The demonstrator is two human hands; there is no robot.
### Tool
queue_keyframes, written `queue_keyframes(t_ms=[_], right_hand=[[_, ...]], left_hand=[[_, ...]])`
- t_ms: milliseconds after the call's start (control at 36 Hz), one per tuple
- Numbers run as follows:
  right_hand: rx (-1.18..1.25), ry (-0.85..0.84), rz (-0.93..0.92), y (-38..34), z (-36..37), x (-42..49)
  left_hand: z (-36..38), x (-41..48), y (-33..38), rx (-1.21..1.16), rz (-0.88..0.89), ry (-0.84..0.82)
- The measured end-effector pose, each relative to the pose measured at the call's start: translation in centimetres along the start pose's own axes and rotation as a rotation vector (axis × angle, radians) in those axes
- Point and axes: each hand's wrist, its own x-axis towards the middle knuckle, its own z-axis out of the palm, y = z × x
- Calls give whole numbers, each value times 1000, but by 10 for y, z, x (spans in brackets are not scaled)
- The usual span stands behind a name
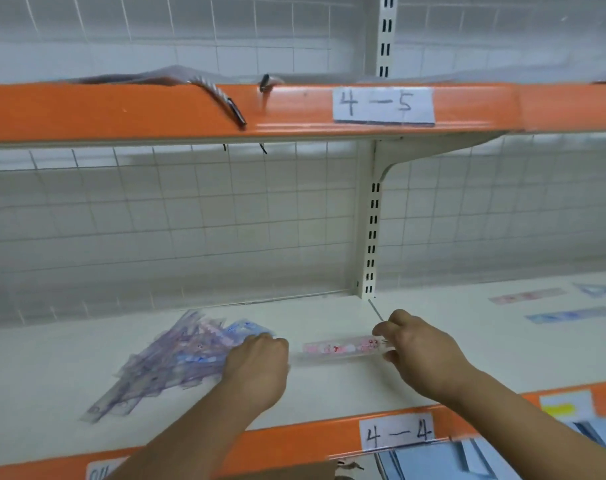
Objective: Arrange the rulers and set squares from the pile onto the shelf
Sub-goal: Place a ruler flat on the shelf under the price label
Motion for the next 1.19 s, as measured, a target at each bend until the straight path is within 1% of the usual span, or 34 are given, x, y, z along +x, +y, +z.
queue_keyframes(t_ms=[278, 528, 694, 861, 1194], right_hand=[[-4, -21, 72, 122, -10, -48], [-24, -45, 151, 250, -24, -103], [-43, -66, 178, 315, -25, -126], [-24, -81, 182, 352, -22, -123], [-29, -45, 240, 399, -21, -84]], left_hand=[[-12, 29, 128, -49, 28, -34], [-23, 49, 263, -118, 54, 3], [-30, 59, 331, -113, 60, -41], [-34, 78, 363, -111, 81, -42], [-31, 144, 384, -97, 145, -33]])
